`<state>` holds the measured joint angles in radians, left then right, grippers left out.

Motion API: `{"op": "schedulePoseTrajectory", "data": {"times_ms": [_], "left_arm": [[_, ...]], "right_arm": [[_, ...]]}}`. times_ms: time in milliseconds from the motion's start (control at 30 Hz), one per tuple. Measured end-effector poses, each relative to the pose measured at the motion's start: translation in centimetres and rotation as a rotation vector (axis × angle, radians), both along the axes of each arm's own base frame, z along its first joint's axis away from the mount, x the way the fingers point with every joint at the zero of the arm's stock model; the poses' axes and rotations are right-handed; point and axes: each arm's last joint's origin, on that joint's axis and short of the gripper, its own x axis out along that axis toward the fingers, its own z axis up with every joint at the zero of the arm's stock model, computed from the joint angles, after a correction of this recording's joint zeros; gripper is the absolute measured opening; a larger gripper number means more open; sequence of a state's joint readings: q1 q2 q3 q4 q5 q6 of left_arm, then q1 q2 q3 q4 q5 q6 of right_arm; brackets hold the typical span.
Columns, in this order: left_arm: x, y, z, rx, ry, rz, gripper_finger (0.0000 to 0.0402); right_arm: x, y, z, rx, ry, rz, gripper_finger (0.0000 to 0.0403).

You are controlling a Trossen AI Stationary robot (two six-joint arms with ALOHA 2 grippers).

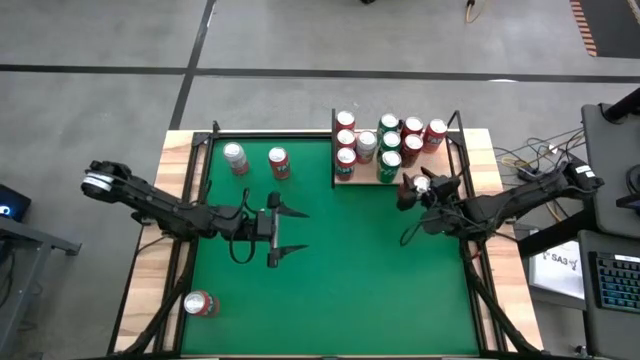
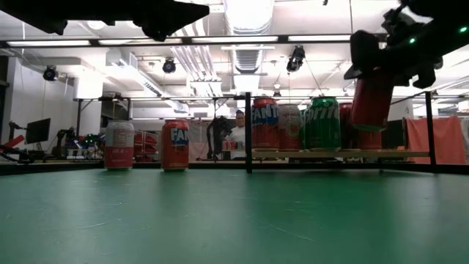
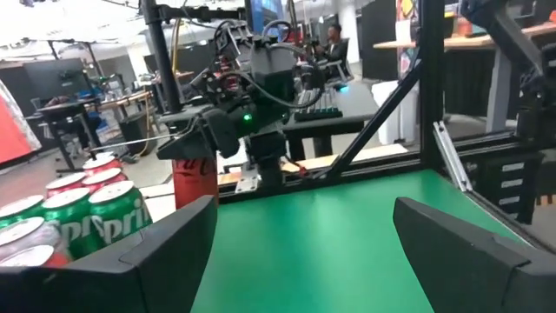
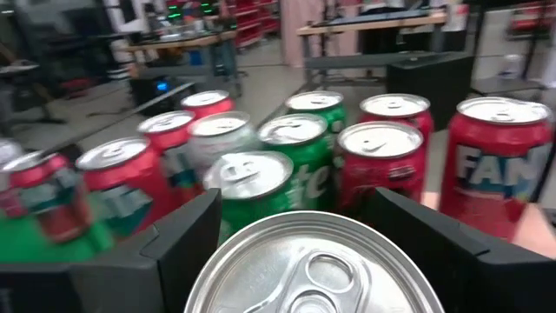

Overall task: Place canned beverage on shelf
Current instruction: Put the red/black soda can on the shelf aligned with the other red/black soda cans

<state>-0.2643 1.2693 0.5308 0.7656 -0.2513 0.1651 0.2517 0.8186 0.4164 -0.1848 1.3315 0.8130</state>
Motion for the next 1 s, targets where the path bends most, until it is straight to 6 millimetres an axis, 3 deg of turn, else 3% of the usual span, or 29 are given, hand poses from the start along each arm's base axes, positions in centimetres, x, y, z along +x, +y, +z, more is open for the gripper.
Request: {"op": "schedulePoseTrajectory", "data": {"times_ms": [233,500,1000], "left_arm": [[0.6,-0.3,-0.5,-0.036,-0.028,-0.006,0.0333],[1.3,-0.5,0.2,-0.067,-0.046,-0.007,0.0333],[1.8,-0.7,1.8,-0.037,-0.094,-0.008,0.0333]], "right_arm": [[-0.1,1.7,-0.1,0.029,0.019,0.144,0.0272],[0.2,2.2,-0.8,0.126,0.133,0.349,0.0272],[2.7,3.3,-5.3,0.206,0.157,0.322,0.0272]]}}
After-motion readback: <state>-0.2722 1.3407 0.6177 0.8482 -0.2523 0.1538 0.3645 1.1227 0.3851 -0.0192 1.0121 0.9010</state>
